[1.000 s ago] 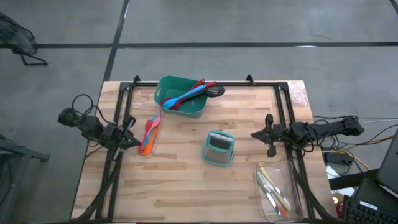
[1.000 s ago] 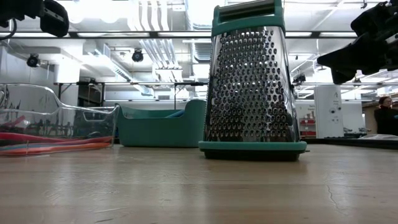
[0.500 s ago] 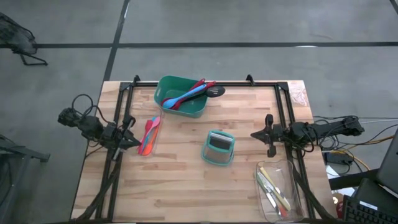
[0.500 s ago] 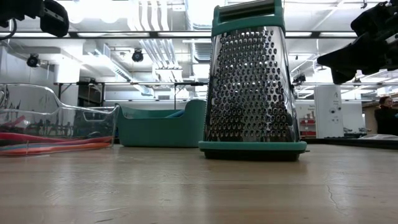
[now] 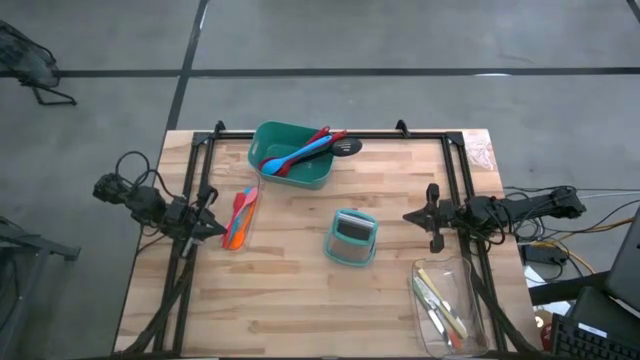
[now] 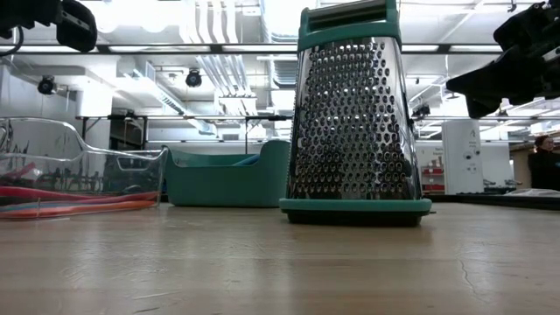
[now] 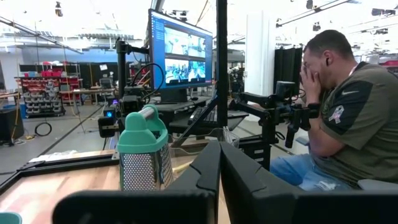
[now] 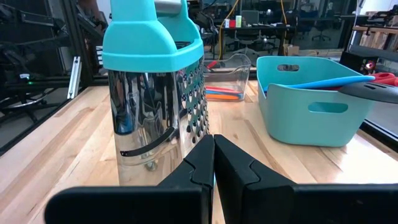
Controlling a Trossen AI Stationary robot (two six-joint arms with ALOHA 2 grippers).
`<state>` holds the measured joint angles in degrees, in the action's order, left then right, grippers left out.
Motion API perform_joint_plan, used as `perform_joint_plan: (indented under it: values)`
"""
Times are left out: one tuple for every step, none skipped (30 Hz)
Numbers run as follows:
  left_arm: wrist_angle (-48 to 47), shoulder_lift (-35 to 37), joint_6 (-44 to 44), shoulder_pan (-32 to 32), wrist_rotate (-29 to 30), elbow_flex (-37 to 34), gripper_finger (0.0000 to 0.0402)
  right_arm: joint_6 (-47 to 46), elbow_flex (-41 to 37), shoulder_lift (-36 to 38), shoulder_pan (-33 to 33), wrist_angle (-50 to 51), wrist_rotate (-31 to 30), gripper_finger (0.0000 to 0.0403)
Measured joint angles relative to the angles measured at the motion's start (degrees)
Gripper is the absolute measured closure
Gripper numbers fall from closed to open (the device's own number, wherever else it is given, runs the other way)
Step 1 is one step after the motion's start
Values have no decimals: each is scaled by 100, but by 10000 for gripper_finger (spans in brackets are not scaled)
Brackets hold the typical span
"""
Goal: Pick & Place Kitchen Items
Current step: Return to Home Position
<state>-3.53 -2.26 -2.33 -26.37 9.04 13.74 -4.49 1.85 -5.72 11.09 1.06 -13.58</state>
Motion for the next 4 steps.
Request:
perform_joint_plan:
  values:
    - [1, 0, 0, -1, 2, 0, 386, 2, 0, 0, 0, 0, 2, 394]
    - [0, 0, 0, -2, 0, 0, 386, 2, 0, 0, 2, 0, 0, 394]
    - [1, 0, 0, -2, 2, 0, 386, 0, 0, 0, 0, 0, 0, 394]
    - [0, 0, -2, 0, 2, 1, 386, 1, 0, 0, 0, 0, 2, 394]
